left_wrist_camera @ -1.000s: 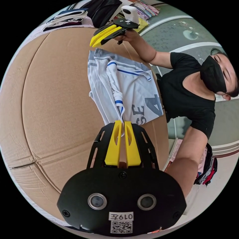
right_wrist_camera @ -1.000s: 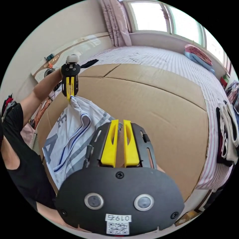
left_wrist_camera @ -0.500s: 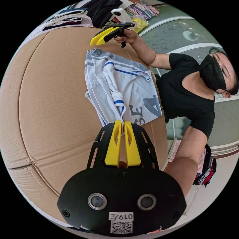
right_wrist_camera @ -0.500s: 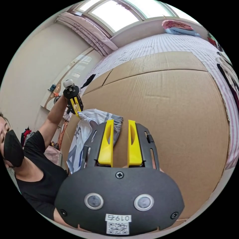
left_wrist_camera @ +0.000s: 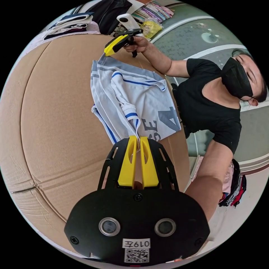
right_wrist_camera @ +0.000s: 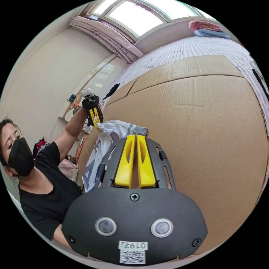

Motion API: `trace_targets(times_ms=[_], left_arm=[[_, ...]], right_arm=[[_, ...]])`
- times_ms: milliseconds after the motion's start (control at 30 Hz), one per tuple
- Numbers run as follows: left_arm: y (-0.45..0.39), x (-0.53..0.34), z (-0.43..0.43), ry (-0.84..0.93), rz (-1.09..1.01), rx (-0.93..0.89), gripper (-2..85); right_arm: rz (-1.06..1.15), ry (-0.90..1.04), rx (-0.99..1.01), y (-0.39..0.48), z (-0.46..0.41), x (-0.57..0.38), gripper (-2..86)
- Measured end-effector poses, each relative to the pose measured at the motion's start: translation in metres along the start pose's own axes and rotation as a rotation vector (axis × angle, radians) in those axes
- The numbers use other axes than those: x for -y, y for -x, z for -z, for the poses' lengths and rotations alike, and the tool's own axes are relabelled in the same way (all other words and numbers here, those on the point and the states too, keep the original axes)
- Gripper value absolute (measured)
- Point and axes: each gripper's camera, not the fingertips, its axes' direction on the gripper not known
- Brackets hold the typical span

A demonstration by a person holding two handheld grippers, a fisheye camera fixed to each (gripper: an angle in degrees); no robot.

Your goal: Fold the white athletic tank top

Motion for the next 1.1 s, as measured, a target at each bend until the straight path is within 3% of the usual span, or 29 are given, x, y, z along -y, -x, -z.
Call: trace_targets(times_ms=[133,300,367,600,1100], left_arm=[[-0.005,-0.004,-0.005,-0.037,-0.061,-0.024,0.9],[0.007,-0.009,-0.014,-0.048,-0.051,-0.066,1.1],[0.008,-0.015,-0.014,-0.079,-0.057,-0.076,1.2],[0.011,-0.025,-0.019,-0.115,-0.04,-0.089,1.2],[0.049,-0.034,-0.028,-0.041,0.237,-0.102,1.1]], right_arm=[[0.06,-0.077,0.096,-0.007,-0.009,0.002,0.0],[0.012,0.04,0.045,-0.024,-0.048,0.016,-0.1],[0.0,0.082,-0.066,-0.02,-0.059,0.019,-0.1],[-0.023,0.082,-0.096,-0.022,-0.081,0.028,0.1],[-0.015,0.12,-0.196,0.002,-0.117,0.057,5.6]])
